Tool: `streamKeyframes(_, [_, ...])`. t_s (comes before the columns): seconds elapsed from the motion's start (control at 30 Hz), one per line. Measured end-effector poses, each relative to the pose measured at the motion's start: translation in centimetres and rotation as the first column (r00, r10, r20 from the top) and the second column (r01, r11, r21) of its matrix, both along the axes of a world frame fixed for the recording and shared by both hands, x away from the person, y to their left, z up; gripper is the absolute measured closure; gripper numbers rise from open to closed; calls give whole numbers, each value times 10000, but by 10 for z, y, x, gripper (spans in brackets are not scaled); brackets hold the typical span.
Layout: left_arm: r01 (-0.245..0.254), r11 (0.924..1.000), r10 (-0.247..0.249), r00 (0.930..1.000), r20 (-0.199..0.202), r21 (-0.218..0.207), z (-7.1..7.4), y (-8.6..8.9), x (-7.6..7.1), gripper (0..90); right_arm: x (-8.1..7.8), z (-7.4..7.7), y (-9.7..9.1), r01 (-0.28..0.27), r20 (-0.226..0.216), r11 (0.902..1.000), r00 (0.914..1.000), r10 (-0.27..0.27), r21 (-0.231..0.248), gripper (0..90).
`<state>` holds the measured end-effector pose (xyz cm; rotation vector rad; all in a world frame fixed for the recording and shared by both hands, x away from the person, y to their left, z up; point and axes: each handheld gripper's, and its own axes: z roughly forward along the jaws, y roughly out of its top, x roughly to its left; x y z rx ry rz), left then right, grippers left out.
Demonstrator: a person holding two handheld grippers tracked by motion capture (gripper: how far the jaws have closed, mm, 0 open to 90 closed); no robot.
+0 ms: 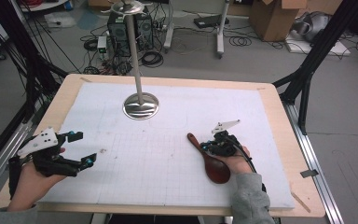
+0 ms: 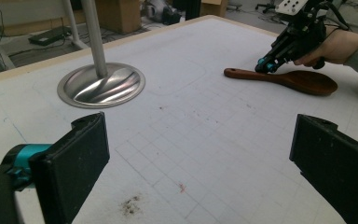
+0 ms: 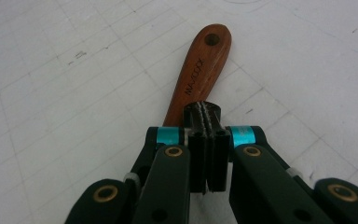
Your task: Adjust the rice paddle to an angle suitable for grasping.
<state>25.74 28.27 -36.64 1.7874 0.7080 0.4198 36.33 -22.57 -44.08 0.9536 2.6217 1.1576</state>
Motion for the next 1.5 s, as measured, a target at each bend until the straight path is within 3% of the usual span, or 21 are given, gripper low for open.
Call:
streamKeyframes(0.33, [-4,10000,4,10000,-33,16,-1,1,0,51,0,0,1,-46,67,10000,10000,46,-15,895])
streamKeyframes(0.5, [-32,10000,32,10000,-24,-5,-1,1,0,51,0,0,2,-230,-111,9996,9997,232,174,895])
streamKeyframes(1.5, [-89,10000,89,9999,-98,34,-3,4,0,51,-7,6,42,-1397,-55,9881,9902,1397,-640,895])
